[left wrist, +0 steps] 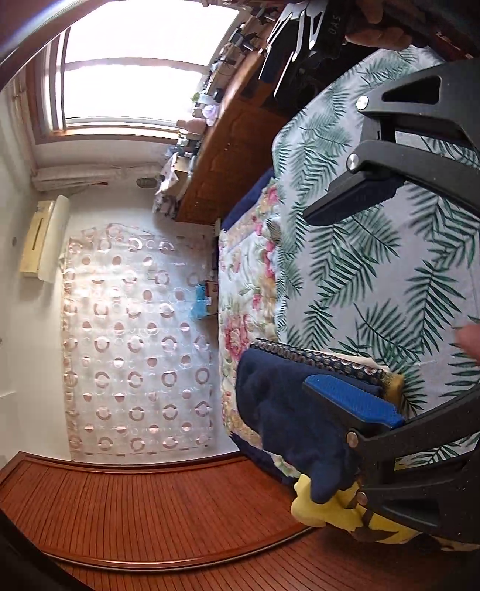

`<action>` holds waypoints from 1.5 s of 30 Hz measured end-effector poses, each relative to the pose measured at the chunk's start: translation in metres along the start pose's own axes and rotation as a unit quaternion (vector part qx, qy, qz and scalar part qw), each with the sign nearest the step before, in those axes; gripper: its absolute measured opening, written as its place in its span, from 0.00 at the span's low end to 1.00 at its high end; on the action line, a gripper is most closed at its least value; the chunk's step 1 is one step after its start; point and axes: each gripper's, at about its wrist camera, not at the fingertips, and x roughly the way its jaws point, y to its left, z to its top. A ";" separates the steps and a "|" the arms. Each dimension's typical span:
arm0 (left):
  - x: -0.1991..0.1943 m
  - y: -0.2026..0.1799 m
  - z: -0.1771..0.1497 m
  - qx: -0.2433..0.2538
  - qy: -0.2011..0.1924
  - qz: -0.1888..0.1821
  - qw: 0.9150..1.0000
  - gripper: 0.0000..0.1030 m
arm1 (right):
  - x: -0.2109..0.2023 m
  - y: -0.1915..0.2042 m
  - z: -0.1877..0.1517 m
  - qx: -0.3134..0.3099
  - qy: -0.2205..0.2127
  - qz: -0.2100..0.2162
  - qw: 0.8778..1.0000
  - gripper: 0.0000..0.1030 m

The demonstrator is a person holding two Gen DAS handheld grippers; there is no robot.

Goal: Fold small clothes

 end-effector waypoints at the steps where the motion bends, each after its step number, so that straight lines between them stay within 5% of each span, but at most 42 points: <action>1: -0.001 -0.002 0.003 0.001 -0.002 -0.001 1.000 0.81 | -0.004 0.001 0.003 0.004 -0.006 -0.007 1.000 0.82; 8: -0.006 -0.012 0.017 0.007 -0.010 0.002 1.000 0.81 | -0.043 0.007 0.009 0.013 -0.036 -0.034 0.999 0.82; 45: -0.023 -0.017 0.024 0.013 -0.028 0.020 0.999 0.81 | -0.017 -0.010 0.006 0.023 -0.033 -0.037 0.999 0.82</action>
